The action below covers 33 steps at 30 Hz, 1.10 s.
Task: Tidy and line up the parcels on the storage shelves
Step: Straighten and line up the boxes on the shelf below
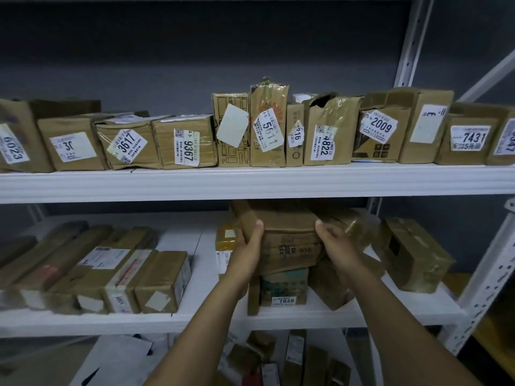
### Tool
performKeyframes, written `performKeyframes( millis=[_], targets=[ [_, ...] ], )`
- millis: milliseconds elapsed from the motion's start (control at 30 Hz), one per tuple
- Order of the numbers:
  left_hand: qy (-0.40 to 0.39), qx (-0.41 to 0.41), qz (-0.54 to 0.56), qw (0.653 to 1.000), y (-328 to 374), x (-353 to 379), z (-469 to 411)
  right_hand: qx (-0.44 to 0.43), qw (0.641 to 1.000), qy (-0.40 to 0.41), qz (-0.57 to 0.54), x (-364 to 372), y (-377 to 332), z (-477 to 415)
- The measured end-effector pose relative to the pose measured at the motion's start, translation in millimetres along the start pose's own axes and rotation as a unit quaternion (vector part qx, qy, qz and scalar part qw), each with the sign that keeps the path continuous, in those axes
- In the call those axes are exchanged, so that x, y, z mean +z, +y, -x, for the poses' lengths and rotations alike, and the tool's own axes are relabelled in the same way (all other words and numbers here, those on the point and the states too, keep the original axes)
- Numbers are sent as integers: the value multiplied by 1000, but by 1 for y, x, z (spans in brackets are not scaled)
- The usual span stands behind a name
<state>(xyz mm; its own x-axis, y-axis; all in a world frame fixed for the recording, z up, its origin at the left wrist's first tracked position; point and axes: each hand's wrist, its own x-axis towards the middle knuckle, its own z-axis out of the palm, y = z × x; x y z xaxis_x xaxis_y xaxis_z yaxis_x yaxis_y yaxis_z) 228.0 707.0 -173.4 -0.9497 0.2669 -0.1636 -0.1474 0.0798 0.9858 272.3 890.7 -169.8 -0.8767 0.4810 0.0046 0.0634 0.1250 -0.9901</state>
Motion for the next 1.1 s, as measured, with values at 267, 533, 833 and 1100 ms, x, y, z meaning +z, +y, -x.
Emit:
performKeyframes(
  millis=[267, 533, 833, 1100],
  targets=[
    [26, 12, 152, 988, -10, -28, 37, -25, 989, -1, -146, 3, -9, 35],
    [-85, 69, 244, 964, -66, -99, 84, 63, 971, -190, -131, 29, -4, 83],
    [-62, 76, 143, 985, -94, -202, 120, 38, 978, -184, -92, 96, 22, 169],
    [-55, 97, 2, 994, -95, -253, 160, 4, 982, -186, -29, 141, 22, 229]
  ],
)
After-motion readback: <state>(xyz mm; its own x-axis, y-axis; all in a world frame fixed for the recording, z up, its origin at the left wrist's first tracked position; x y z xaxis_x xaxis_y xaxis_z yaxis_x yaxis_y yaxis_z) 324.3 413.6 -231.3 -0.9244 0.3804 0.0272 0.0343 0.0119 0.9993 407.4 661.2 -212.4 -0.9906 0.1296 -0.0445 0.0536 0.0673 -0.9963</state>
